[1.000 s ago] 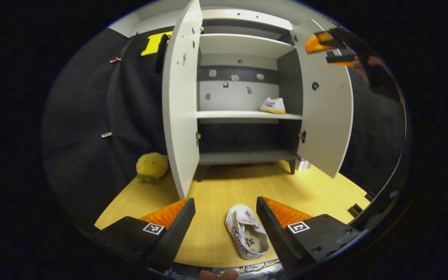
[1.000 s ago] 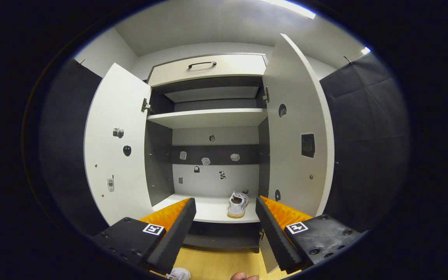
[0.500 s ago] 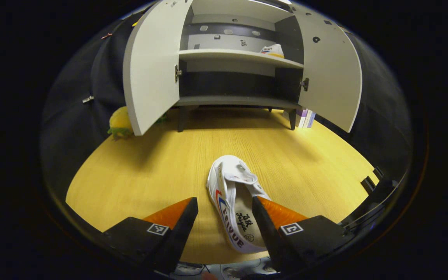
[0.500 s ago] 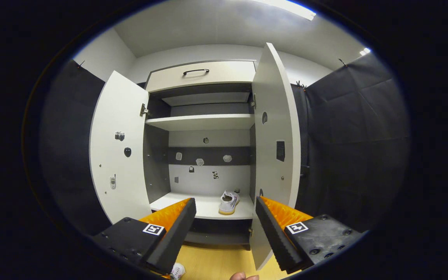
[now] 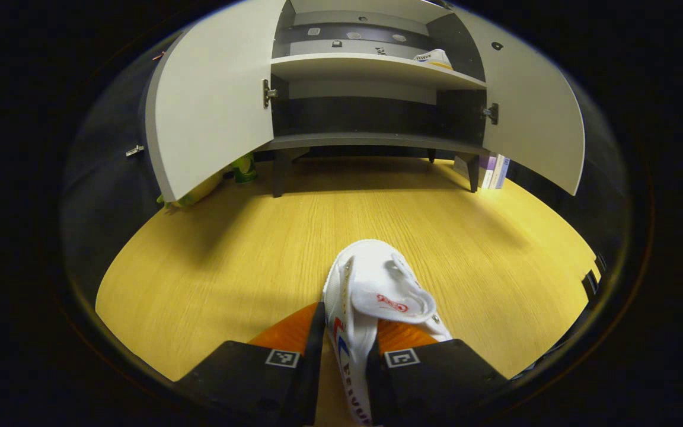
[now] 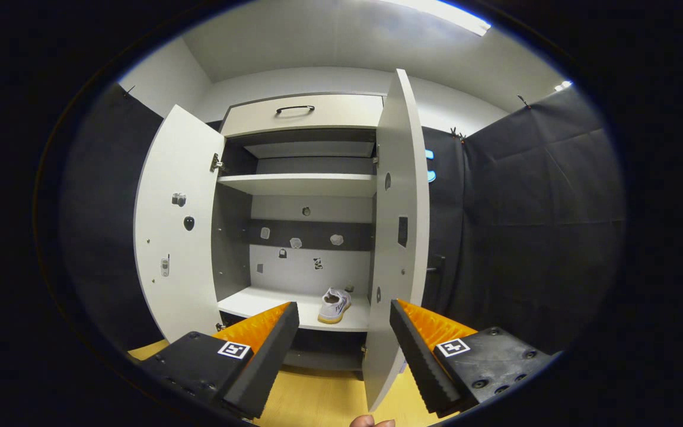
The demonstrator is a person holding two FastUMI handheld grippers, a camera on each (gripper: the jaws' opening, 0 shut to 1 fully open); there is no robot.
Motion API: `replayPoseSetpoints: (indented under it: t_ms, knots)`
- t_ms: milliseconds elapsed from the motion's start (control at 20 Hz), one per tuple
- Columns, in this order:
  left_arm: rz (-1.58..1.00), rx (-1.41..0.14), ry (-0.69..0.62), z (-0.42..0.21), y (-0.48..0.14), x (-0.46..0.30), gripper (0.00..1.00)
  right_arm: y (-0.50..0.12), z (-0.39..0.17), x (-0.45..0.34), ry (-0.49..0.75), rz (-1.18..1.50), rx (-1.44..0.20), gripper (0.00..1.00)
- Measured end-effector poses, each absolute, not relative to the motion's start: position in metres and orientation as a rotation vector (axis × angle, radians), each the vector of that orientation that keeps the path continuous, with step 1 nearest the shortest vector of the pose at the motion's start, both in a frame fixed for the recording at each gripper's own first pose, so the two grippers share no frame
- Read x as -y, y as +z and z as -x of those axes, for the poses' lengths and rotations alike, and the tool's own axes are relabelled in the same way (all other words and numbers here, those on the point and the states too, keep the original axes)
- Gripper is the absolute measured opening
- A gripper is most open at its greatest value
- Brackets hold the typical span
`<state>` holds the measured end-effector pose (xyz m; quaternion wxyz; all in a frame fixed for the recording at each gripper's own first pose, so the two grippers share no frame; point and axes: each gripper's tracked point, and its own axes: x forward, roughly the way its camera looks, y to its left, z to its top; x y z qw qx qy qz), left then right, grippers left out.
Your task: Grab one shoe with the right hand and put it into the shoe cabinet, grab the other shoe with the left hand and put it into the shoe cabinet; then close the right door with the right hand and the left door with the left hand.
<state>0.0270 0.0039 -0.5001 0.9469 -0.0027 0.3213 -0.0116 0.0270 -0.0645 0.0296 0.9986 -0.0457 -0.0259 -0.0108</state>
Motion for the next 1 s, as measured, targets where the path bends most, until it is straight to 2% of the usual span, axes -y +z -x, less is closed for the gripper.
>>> replayPoseSetpoints:
  t_ms: [50,150,400,650,850,1000]
  knots:
    - [-0.007,-0.669,0.009,-0.029,-0.504,-0.011,0.27,0.029,-0.026,0.068,-0.032,0.097,0.049,0.98]
    - [-0.012,-0.702,0.026,-0.031,-0.506,-0.011,0.11,0.03,-0.026,0.075,-0.049,0.1,0.051,0.98]
    - [0.029,-0.771,0.008,-0.032,-0.489,-0.005,0.07,0.036,-0.027,0.085,-0.061,0.089,0.068,0.98]
    - [0.06,-0.71,0.072,-0.046,-0.421,-0.012,0.07,0.045,-0.024,0.096,-0.062,0.064,0.094,0.98]
    - [0.069,-0.693,0.179,-0.064,-0.36,-0.024,0.07,0.051,-0.021,0.112,-0.07,0.063,0.117,0.98]
    - [0.083,-0.653,0.171,-0.09,-0.309,-0.016,0.07,0.048,-0.021,0.124,-0.069,0.073,0.127,0.98]
